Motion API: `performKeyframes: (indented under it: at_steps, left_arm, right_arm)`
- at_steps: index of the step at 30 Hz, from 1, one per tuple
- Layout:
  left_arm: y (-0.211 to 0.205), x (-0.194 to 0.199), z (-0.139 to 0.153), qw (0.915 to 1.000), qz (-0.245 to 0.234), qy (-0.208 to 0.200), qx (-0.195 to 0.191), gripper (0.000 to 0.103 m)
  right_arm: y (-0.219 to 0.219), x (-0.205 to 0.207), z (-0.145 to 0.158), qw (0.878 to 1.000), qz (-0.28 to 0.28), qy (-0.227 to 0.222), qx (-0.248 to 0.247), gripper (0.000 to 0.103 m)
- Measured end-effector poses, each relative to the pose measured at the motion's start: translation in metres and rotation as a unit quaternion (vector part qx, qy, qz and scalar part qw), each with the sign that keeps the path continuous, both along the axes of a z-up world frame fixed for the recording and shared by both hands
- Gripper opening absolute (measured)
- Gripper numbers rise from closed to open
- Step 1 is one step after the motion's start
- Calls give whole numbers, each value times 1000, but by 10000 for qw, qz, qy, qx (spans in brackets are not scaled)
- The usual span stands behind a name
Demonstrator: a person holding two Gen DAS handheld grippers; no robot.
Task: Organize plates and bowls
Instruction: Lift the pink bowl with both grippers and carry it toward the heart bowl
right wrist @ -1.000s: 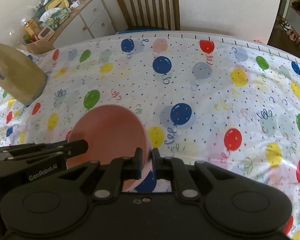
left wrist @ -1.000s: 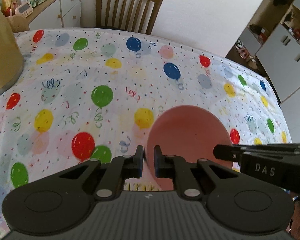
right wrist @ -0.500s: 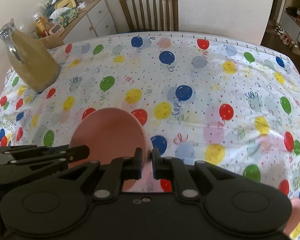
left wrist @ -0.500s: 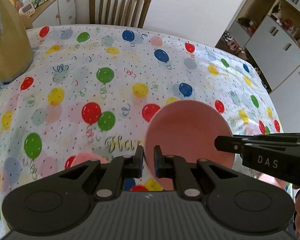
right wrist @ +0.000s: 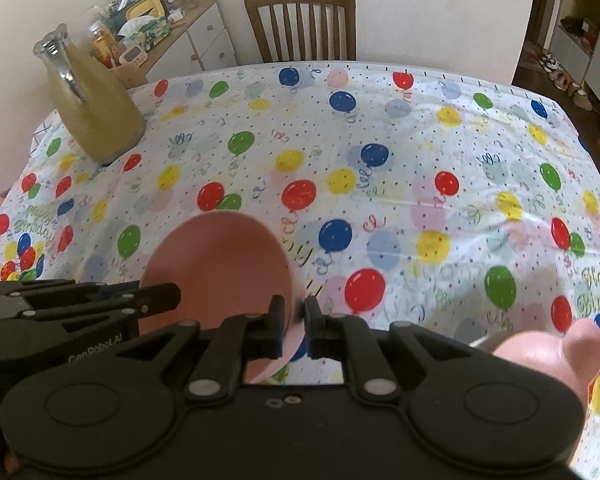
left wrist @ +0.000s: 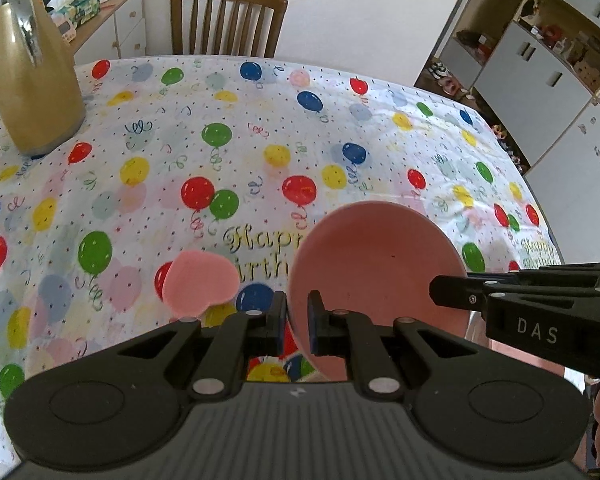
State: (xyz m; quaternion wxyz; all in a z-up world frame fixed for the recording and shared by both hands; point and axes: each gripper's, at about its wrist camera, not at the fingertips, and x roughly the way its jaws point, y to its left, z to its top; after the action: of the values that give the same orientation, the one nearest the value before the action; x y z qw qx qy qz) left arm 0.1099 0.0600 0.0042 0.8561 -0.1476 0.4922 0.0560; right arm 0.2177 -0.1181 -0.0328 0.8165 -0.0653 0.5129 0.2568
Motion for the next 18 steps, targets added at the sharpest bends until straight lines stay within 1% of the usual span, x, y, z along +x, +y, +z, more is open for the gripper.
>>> performKeyframes:
  at_steps: [8, 18]
  left_arm:
    - [-11, -28, -2, 9998, -123, 102, 101, 10]
    - [-20, -48, -19, 9991, -246, 323, 152, 10]
  right_arm:
    - [-9, -32, -4, 9999, -59, 85, 41, 9]
    - [-19, -55, -24, 9993, -197, 323, 63, 9]
